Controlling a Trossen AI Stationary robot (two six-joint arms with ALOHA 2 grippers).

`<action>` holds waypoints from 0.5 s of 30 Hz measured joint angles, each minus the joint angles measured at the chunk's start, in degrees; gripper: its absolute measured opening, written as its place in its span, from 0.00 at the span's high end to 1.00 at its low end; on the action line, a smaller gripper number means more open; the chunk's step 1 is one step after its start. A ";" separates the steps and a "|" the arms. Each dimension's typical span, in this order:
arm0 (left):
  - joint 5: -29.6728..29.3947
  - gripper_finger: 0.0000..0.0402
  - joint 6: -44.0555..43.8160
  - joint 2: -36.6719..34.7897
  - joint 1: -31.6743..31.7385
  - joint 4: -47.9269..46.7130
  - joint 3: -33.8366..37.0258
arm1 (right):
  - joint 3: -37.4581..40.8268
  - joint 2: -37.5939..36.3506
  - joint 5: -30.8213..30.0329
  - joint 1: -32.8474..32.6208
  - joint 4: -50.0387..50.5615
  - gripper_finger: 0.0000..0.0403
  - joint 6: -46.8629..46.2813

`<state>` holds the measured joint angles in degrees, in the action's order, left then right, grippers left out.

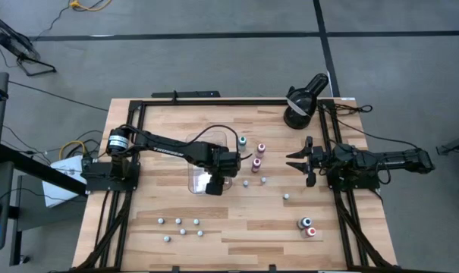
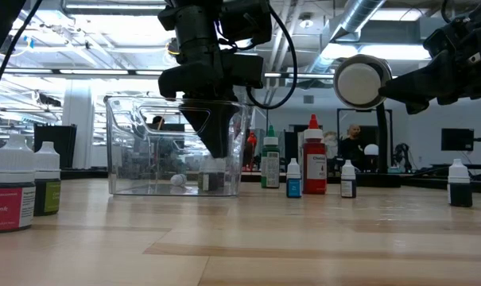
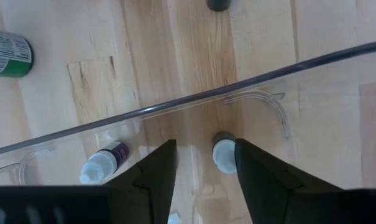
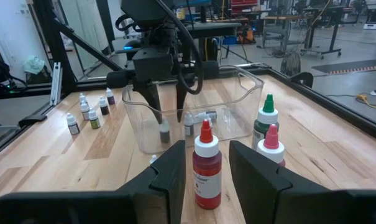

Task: Pick & Place food coloring
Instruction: Put the top small black food coloring bottle into the transparent bin, then put the small violet food coloring bottle into the transparent bin

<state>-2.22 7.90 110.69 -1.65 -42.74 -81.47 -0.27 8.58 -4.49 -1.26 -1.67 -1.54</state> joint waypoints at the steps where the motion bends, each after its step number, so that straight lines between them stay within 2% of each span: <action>1: 0.18 0.62 0.00 0.00 0.02 0.00 0.00 | 0.00 0.00 0.00 0.01 -0.01 0.72 -0.01; 5: 0.90 0.63 -0.09 0.00 -0.12 -0.16 -0.35 | -0.01 0.00 0.00 0.00 -0.02 0.72 -0.01; 15: 4.58 0.63 -0.28 -1.50 -1.58 -5.45 -6.19 | 0.00 0.00 0.00 0.02 0.15 0.72 0.00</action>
<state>2.36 7.62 109.20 -3.23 -48.19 -87.66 -0.28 8.58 -4.49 -1.23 -1.52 -1.54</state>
